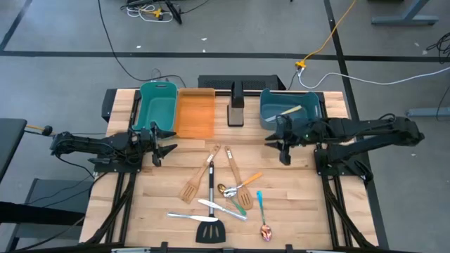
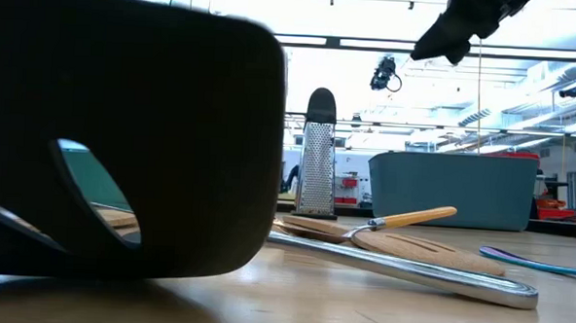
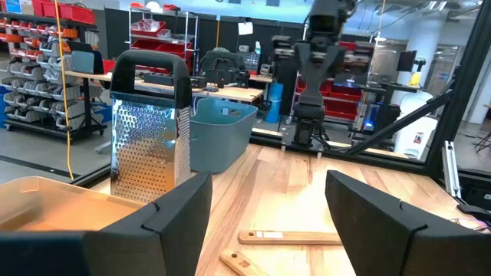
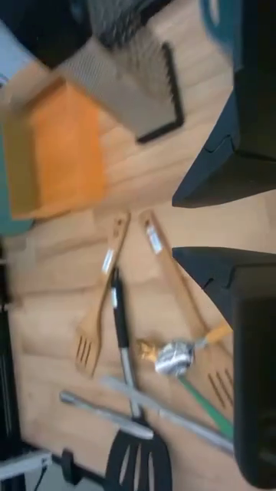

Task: Pick & Place Kitchen Items
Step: Put the orange spoon into the orange bin

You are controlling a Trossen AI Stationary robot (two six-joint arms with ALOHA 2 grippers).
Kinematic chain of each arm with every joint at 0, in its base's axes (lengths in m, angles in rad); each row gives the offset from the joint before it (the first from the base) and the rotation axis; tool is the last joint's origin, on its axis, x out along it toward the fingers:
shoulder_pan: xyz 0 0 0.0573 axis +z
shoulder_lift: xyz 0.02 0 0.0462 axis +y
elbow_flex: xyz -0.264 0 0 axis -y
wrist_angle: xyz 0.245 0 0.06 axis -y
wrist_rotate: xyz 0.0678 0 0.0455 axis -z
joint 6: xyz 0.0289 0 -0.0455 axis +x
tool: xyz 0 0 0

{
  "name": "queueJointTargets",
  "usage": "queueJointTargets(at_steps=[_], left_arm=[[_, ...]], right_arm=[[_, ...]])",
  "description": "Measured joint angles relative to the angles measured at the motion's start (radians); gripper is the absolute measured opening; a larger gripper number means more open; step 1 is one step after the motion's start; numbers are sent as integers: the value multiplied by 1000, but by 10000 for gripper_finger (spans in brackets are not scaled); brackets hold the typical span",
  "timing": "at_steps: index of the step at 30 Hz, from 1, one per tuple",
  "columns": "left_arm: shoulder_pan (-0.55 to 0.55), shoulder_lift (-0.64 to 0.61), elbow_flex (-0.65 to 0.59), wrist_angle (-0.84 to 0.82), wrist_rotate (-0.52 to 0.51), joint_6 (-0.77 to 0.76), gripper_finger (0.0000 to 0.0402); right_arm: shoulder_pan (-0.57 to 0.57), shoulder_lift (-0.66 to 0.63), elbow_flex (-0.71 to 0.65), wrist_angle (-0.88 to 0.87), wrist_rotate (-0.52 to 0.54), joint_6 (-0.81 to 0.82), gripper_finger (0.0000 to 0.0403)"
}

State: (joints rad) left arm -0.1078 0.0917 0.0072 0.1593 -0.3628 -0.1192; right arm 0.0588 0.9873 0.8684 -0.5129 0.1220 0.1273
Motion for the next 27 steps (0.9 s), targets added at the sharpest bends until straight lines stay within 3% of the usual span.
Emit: queueJointTargets(at_steps=[13,21,27], left_arm=[[0,0,0,1,0,0,259],[0,0,0,1,0,0,259],[0,0,0,1,0,0,259]], right_arm=[[190,276,0,192,9,23,103],[220,409,0,240,-4,27,108],[228,477,0,241,-10,44,142]])
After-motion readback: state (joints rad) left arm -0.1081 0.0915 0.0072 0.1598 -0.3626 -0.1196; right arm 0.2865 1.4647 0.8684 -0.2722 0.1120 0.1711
